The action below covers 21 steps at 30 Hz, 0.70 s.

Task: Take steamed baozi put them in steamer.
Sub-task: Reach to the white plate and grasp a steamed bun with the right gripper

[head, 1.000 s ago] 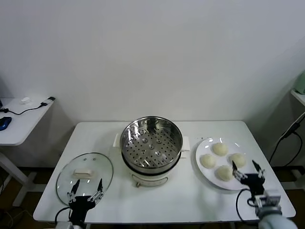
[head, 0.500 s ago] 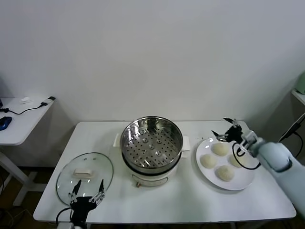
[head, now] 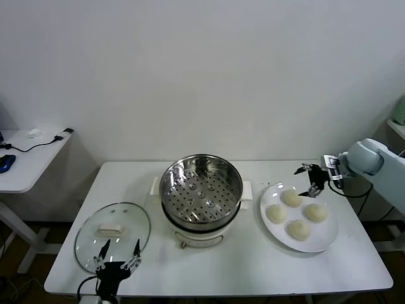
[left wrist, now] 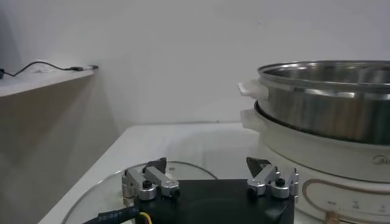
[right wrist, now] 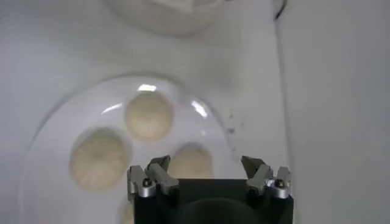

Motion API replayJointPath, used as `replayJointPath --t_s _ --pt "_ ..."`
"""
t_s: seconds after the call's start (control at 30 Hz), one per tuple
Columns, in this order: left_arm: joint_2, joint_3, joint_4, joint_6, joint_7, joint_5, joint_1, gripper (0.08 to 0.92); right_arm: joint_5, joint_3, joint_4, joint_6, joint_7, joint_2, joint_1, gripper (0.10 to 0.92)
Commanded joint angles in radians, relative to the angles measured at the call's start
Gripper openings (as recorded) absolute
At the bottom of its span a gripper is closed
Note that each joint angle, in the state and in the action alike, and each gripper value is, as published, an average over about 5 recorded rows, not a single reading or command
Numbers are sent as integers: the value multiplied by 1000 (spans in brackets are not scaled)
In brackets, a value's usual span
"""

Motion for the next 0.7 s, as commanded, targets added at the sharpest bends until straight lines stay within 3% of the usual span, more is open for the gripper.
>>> replayJointPath --t_s 0.03,0.7 --pt "-2 -1 5 -1 6 3 -1 823 6 -211 -251 -5 -75 169 118 789" --pt "-27 -4 22 -12 6 21 -1 823 -15 -43 -474 -57 2 336 -73 789"
